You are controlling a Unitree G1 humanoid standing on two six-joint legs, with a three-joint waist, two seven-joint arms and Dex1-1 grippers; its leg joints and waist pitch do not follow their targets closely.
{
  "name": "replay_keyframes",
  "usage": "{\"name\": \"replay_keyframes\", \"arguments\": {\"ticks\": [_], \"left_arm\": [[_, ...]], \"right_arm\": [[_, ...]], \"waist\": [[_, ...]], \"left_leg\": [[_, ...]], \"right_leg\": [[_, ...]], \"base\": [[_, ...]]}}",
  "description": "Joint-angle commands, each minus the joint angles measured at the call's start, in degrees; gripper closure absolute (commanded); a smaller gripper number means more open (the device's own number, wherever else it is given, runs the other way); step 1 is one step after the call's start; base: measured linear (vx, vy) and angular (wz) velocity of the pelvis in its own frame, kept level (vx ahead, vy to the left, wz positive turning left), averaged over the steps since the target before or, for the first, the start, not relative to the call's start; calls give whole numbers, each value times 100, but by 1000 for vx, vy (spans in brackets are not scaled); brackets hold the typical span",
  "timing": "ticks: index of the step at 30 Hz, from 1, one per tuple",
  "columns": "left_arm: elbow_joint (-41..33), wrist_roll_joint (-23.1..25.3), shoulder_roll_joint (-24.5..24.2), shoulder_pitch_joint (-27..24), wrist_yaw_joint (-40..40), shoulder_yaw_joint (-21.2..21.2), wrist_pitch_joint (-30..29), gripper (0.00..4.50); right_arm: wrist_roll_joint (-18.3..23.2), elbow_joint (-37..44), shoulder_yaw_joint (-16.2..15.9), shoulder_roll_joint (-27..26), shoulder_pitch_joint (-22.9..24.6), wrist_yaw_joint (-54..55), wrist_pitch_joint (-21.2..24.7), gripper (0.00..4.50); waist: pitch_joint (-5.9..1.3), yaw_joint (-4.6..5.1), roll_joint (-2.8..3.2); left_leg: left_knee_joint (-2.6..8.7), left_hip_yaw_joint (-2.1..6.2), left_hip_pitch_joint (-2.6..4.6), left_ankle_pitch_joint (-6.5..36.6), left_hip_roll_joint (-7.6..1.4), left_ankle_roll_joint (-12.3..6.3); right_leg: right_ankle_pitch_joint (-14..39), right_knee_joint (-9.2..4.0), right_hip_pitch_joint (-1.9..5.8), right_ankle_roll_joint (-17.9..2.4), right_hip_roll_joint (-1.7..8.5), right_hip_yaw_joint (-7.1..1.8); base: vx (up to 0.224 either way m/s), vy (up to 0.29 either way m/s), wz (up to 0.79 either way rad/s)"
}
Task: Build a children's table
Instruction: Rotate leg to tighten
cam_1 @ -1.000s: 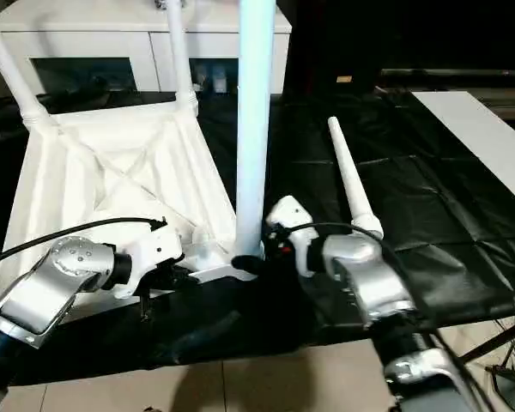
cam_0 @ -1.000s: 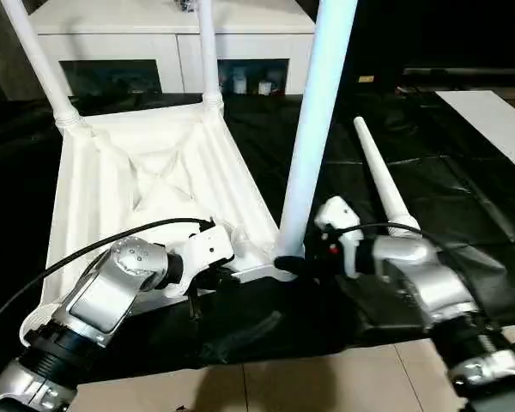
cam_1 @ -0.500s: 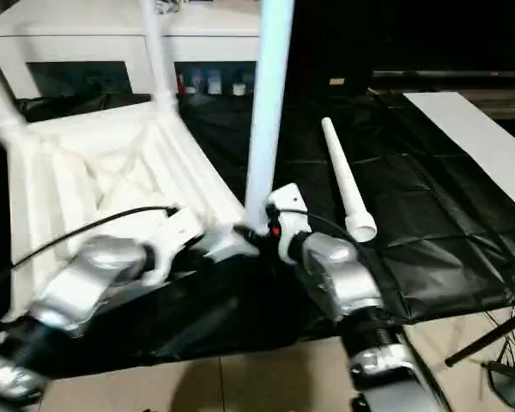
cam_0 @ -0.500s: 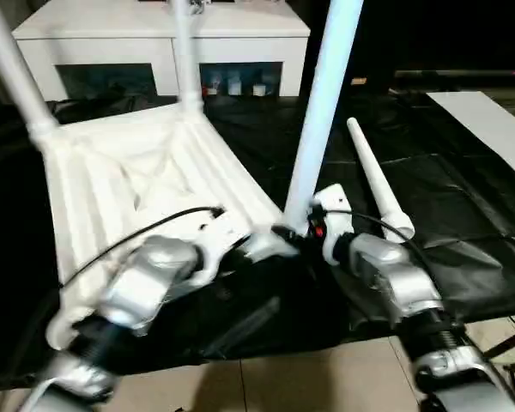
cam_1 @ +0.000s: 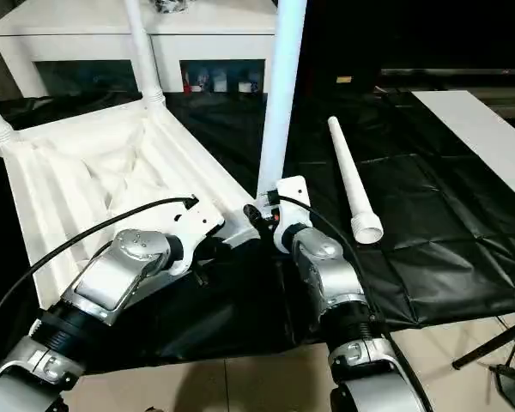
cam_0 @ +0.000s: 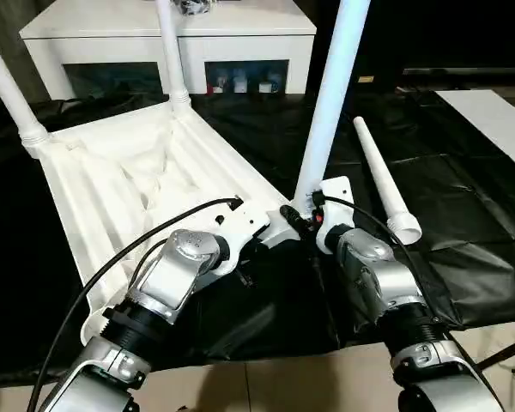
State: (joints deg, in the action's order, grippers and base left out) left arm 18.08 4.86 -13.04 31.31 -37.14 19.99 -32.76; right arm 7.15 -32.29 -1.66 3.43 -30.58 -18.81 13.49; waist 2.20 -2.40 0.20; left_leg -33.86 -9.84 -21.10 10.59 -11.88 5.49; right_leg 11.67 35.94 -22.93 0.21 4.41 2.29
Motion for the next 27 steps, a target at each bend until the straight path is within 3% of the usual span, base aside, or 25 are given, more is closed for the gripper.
{"name": "replay_keyframes", "arguments": {"ticks": [1,2,4,8,10,12,13,14,15,16,17,18,20,21,23,24,27], "left_arm": [[194,74,23,121,300,-161,257,450],[194,74,23,121,300,-161,257,450],[349,97,78,188,387,-211,375,450],[502,100,159,249,573,-300,527,450],[502,100,159,249,573,-300,527,450],[737,144,266,347,920,-397,833,450],[909,147,346,428,1169,-474,1112,450],[962,146,370,453,1245,-497,1201,450],[1018,145,396,480,1326,-522,1295,450],[1094,171,443,533,1550,-577,1464,450],[1051,16,516,559,1493,-735,1572,450],[1005,-100,565,572,1425,-846,1626,405],[843,-217,590,553,1378,-976,1607,389],[565,-383,584,472,1239,-1103,1513,389],[262,-472,531,366,1137,-1185,1409,380],[-25,-573,475,251,1022,-1271,1285,356],[-622,-871,206,-63,643,-1421,1018,342]], "right_arm": [[95,271,2,-30,58,-21,-97,90],[95,271,2,-30,58,-21,-97,70],[147,600,42,-3,213,-14,-18,70],[326,1249,194,15,533,25,160,70],[326,1249,194,15,533,25,160,70],[290,1906,261,74,985,153,179,70],[268,2245,297,96,1227,225,182,70],[261,2338,306,101,1295,245,182,70],[254,2438,316,107,1367,266,183,70],[263,2592,315,115,1475,265,212,70],[231,2704,272,151,1555,267,271,70],[208,2770,238,179,1601,266,314,68],[160,2791,184,221,1633,247,340,68],[133,2798,142,255,1645,228,350,68],[143,2837,118,272,1663,191,419,68],[141,2860,94,286,1673,165,467,68],[119,2916,-38,351,1685,44,597,68]], "waist": [[-308,8,-26],[-309,14,-17],[-303,29,-71],[-311,12,-36],[-310,14,-46],[-307,3,6],[-291,7,-10],[-296,-26,-10],[-320,-8,-39],[-325,-17,14],[-310,17,12],[-334,24,6],[-350,20,40],[-374,-3,65],[-368,-12,37],[-355,-7,40],[-332,-3,20]], "left_leg": [[414,-8,20,1182,-52,-34],[409,-8,18,1131,-51,-41],[408,-14,1,1077,-47,-81],[405,-10,14,965,-52,-146],[410,-12,7,944,-52,-162],[408,-9,14,916,-52,-147],[413,-18,1,916,-38,-149],[404,-16,33,933,-48,-156],[417,5,-7,849,-37,-195],[411,3,-2,786,-28,-201],[416,3,-26,835,-23,-210],[405,5,-23,802,-24,-219],[371,-4,-22,648,-25,-299],[356,-5,-2,514,-58,-341],[332,-12,-36,227,-64,-522],[336,-20,-37,246,-60,-556],[349,-16,-44,391,-67,-562]], "right_leg": [[885,-493,264,-1034,237,-189],[827,-484,263,-1051,241,-190],[790,-491,275,-1052,238,-190],[652,-479,270,-1038,242,-195],[635,-483,278,-1041,240,-195],[582,-483,273,-1034,238,-197],[529,-516,287,-981,218,-204],[511,-524,277,-958,220,-203],[437,-495,330,-957,226,-193],[383,-491,313,-979,220,-188],[437,-512,328,-1002,222,-179],[416,-497,339,-1020,229,-178],[208,-480,318,-1128,237,-189],[-115,-443,307,-1267,247,-190],[-670,-372,314,-1459,230,-167],[-656,-383,304,-1467,227,-165],[-334,-387,327,-1437,249,-164]], "base": [[0,0,0],[0,0,0],[0,0,0],[0,0,0],[0,0,0],[0,0,0],[0,0,0],[0,0,0],[0,0,0],[0,0,0],[0,0,0],[0,0,0],[0,0,0],[0,0,0],[0,0,0],[0,0,0],[0,0,0]]}}
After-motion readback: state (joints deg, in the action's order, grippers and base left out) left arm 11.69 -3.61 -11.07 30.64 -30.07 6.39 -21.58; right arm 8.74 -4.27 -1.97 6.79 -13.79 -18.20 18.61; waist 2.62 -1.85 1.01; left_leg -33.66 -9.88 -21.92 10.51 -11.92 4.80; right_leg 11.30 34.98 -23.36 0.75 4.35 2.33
